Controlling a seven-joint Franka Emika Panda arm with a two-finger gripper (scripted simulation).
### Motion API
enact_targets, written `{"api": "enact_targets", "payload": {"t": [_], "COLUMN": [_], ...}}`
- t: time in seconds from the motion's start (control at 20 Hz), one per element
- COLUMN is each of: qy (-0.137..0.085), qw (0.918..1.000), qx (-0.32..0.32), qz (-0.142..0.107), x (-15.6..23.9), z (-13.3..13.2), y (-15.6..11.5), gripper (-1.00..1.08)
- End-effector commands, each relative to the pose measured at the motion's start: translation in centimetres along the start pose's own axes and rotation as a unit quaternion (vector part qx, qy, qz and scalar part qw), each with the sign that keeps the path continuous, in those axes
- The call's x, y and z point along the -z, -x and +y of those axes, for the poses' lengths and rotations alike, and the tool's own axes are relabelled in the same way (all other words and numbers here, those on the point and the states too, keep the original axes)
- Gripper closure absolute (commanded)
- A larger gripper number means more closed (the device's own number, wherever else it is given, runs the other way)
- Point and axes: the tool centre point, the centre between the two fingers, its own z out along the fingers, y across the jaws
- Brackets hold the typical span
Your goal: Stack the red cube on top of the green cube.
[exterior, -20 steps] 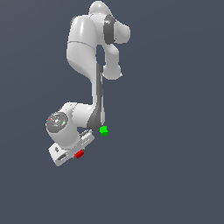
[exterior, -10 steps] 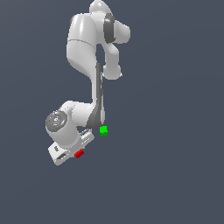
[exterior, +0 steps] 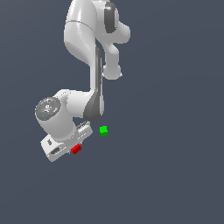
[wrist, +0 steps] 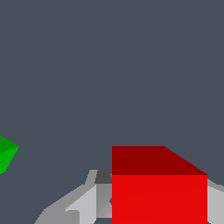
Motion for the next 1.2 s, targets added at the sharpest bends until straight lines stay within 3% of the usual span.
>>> {"api": "enact_targets", "payload": {"t": [0.0, 0.7, 1.15], "qy": [0.0, 0.0, 0.0], "qw": [1.0, 1.0, 1.0], "qx": [0.0, 0.0, 0.0], "qz": [0.0, 0.0, 0.0], "x": [1.6, 3.4, 2.7], "z": [0.0, -0.1, -2.0], "y": [0.0, -0.1, 0.1], "gripper": [1.08, 1.08, 1.08]}}
